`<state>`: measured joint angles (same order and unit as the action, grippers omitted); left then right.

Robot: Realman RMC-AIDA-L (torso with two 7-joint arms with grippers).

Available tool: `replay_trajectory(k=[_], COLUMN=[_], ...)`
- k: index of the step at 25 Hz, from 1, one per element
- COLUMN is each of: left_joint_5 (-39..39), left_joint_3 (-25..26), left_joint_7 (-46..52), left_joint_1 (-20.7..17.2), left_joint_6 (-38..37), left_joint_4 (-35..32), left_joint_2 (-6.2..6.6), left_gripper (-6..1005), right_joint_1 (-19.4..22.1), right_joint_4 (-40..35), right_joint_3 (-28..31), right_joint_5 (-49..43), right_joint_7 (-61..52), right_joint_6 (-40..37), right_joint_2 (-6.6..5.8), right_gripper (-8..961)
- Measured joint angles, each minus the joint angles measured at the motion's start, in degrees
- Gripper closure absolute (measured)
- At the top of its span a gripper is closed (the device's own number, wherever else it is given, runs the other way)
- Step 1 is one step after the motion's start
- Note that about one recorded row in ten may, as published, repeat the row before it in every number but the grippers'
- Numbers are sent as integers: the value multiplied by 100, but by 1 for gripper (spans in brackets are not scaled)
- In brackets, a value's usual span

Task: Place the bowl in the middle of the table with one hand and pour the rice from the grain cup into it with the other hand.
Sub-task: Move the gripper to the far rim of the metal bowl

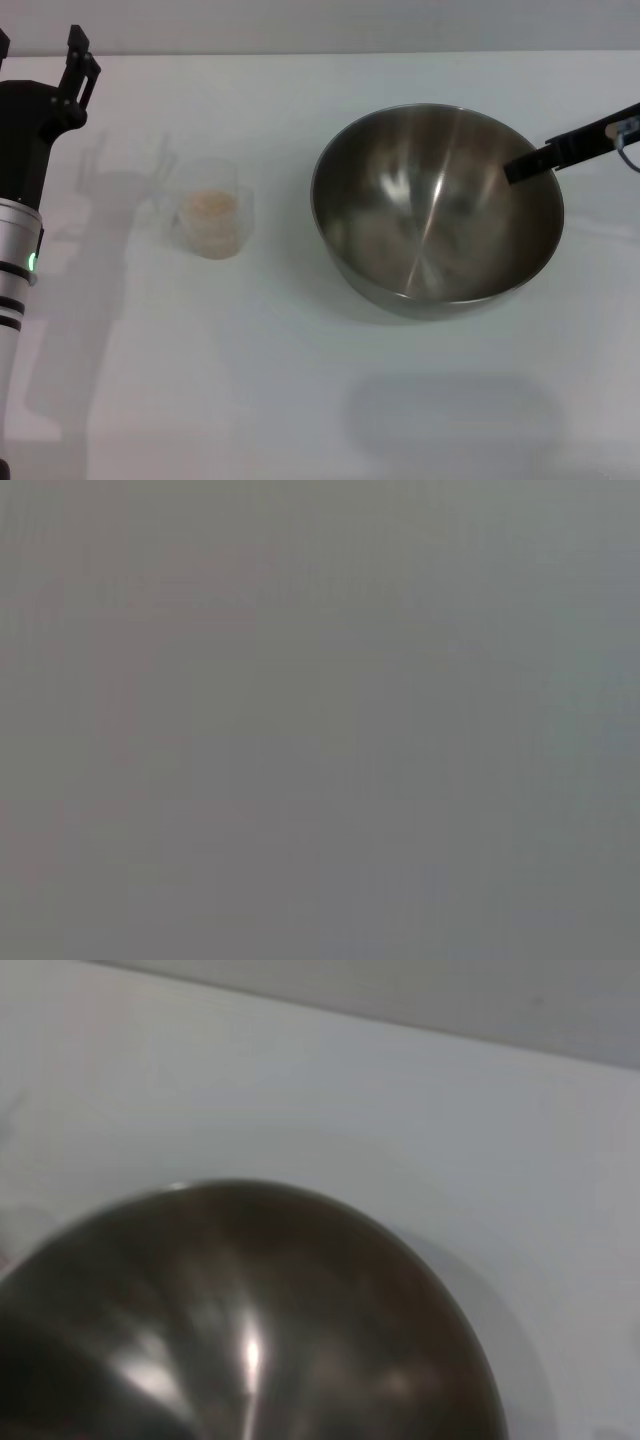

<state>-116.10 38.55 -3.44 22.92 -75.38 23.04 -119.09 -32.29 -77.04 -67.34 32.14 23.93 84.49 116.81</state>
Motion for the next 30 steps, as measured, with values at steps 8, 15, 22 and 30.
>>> replay_trajectory(k=[8, 15, 22, 30], left_joint_5=[0, 0, 0, 0], left_joint_3=[-21, -24, -23, -23], left_joint_7=[-36, -37, -38, -41], left_joint_1=[24, 28, 28, 37], left_joint_6=[0, 4, 2, -110], left_joint_4=[-2, -2, -2, -2], left_joint_2=[0, 0, 0, 9], left_gripper=[174, 174, 174, 175], right_joint_1=[-89, -125, -201, -250], right_joint_4=[510, 704, 784, 846], right_joint_3=[-19, -33, -31, -31], right_joint_5=[-111, -390, -393, -381], right_joint_7=[202, 454, 529, 668], right_joint_6=[-326, -644, -645, -637], right_joint_2=[52, 137, 141, 141], right_gripper=[336, 348, 483, 826])
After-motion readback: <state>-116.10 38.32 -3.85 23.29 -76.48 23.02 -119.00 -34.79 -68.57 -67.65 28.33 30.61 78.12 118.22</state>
